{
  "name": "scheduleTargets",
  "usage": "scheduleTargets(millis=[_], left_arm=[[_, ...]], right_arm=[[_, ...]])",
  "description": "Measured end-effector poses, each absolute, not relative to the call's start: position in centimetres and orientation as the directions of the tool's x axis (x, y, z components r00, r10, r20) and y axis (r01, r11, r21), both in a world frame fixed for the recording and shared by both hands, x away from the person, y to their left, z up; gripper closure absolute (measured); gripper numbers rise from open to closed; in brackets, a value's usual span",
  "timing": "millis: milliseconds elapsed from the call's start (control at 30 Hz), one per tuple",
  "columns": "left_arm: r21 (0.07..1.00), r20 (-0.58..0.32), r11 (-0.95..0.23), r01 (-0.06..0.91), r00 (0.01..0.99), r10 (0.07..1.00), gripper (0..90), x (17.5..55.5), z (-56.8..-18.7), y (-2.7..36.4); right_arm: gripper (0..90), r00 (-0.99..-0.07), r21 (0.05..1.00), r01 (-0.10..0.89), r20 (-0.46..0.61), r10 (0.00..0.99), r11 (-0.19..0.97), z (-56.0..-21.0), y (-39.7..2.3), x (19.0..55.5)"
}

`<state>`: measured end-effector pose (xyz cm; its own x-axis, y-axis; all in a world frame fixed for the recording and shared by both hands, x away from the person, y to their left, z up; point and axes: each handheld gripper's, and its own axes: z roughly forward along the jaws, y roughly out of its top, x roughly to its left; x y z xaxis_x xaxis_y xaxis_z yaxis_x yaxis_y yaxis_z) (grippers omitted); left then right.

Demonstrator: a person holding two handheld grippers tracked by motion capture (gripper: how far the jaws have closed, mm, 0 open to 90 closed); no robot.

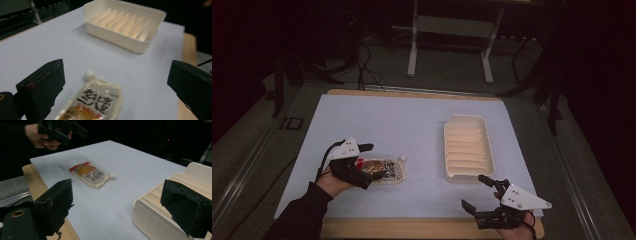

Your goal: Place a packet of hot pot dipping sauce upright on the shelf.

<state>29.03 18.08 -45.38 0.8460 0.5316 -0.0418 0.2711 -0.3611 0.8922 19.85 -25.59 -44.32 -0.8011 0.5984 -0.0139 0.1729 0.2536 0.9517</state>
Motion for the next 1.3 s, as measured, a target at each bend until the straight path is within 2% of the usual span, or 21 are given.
scheduleTargets(millis=[233, 300, 367, 467, 800, 1133, 1200, 1300], left_arm=[[0.871, -0.027, -0.404, 0.279, 0.849, 0.528, 8.0, 31.2, -46.4, 17.6], [0.865, -0.008, -0.425, 0.268, 0.853, 0.521, 14.0, 31.7, -46.9, 17.3], [0.86, -0.012, -0.432, 0.272, 0.857, 0.516, 14.4, 32.3, -47.6, 17.0], [0.85, -0.015, -0.448, 0.277, 0.863, 0.504, 20.4, 33.1, -48.5, 16.8], [0.778, -0.024, -0.53, 0.338, 0.859, 0.512, 24.0, 35.5, -51.2, 15.7], [0.703, -0.008, -0.62, 0.349, 0.875, 0.483, 26.6, 36.9, -52.6, 14.8], [0.679, 0.001, -0.652, 0.337, 0.888, 0.46, 32.3, 37.0, -53.0, 14.7], [0.672, -0.005, -0.658, 0.339, 0.891, 0.454, 32.5, 37.1, -53.2, 14.6]], right_arm=[[11.0, -0.811, 0.952, 0.173, -0.008, 0.584, 0.253, -44.4, -25.4, 19.8], [10.9, -0.813, 0.952, 0.173, -0.005, 0.582, 0.251, -44.4, -25.5, 19.7], [11.0, -0.811, 0.953, 0.171, -0.008, 0.586, 0.25, -44.4, -25.5, 19.7], [11.3, -0.815, 0.953, 0.174, -0.003, 0.579, 0.25, -44.4, -25.5, 19.7], [13.1, -0.819, 0.948, 0.186, 0.005, 0.574, 0.257, -44.6, -25.4, 19.8], [13.2, -0.819, 0.944, 0.205, 0.021, 0.573, 0.258, -45.0, -25.4, 20.1], [13.3, -0.82, 0.943, 0.21, 0.026, 0.572, 0.258, -45.1, -25.4, 20.1], [13.3, -0.819, 0.943, 0.21, 0.025, 0.573, 0.259, -45.1, -25.4, 20.1]])
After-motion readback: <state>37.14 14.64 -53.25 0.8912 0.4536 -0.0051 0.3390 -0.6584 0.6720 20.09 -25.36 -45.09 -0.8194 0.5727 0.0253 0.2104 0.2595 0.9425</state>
